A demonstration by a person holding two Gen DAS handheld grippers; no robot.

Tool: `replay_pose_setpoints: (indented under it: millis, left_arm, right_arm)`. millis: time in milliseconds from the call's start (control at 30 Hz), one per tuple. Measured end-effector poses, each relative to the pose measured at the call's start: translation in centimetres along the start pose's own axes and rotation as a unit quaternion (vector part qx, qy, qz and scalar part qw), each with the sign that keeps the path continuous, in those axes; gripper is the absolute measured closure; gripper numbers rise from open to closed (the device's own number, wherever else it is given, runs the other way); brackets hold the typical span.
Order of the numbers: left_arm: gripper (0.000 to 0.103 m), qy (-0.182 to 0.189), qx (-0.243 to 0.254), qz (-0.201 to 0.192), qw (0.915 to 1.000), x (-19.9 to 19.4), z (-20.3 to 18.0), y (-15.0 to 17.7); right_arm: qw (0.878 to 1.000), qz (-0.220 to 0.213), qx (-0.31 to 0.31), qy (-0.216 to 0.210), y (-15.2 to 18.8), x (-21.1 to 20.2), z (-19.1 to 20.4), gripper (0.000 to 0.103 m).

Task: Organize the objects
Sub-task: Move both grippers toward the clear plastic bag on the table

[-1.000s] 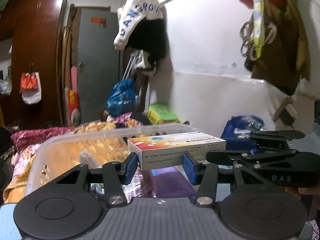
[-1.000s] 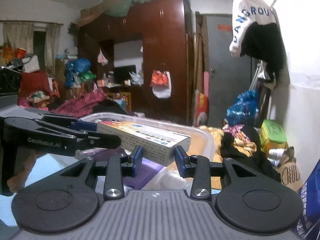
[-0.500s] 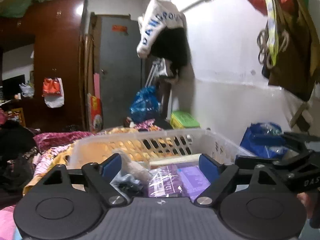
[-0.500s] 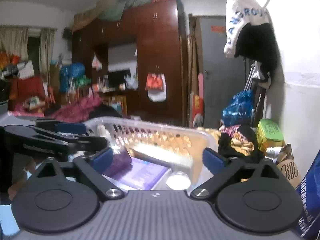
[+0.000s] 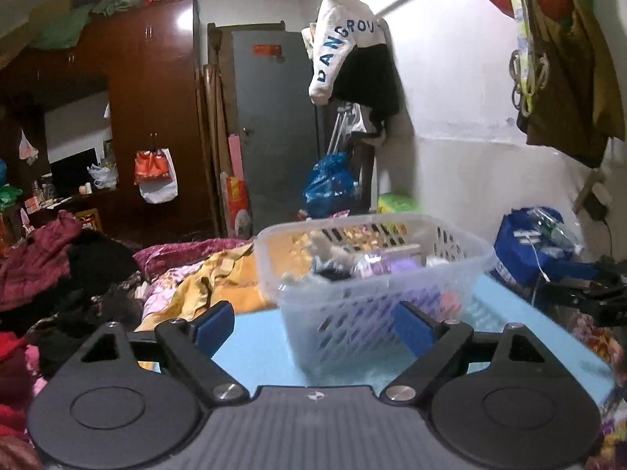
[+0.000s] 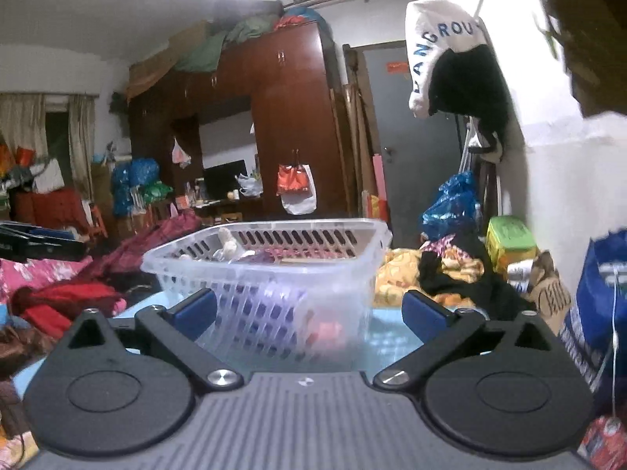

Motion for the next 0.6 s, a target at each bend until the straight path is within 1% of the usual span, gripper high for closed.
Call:
replay_pose_setpoints:
  millis: [67,133,167,267,367,433,533,600]
  left_arm:
    - [0.012,-0.004,0.003,0.003,1.0,-1.2,0.3,0.3]
    - [0.01,0.004,0.004,0.007,1.0,-1.7,0.2,1.3]
    - [0.01,0.006,-0.003,0.005,1.0,-1.7,0.4,2.0]
    - [0.01,0.005,-0.021,0.014,0.9997,0.0,0.6,5.4]
    - [0.01,0.032,-0.058,0.046,0.9968,3.0,0.7,8.9]
    - [0.01,0.042,-0.074,0.058,0.9946,4.5,0.6,10.4]
    - [0.011,0.041,-0.088,0.067,0.993,6.1,0.7,12.2]
    - [0.011,0.04,-0.093,0.078,0.9917,7.1,0.8,12.9]
  right_arm:
    - [1.0,0.007,0.011,0.0,0.9,-0.3,0.1,0.0]
    - [1.0,0.02,0.016,0.006,1.8,-0.1,0.2,0.0]
    - [0.999,0.024,0.019,0.008,2.3,0.2,0.4,0.0]
    - [0.999,0.046,0.024,0.004,4.4,0.8,1.4,0.0]
    - [0.998,0.064,0.026,-0.005,5.9,1.8,2.3,0.001]
    - [0.997,0.075,0.022,-0.011,6.7,2.4,2.8,0.007]
    - [0.995,0.092,0.018,-0.017,7.9,3.1,3.3,0.013]
    - [0.995,0.092,0.02,-0.023,8.2,3.0,3.6,0.014]
Point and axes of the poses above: each gripper's, at about its wrist camera, not at the fingertips, and x roughly the way its jaws point, z to its left, y to its underside, the point moved 8 cm from there along x, roughly the way its jaws point, and after that the axes turned 13 degrees about -x, right-handed, at the moved point
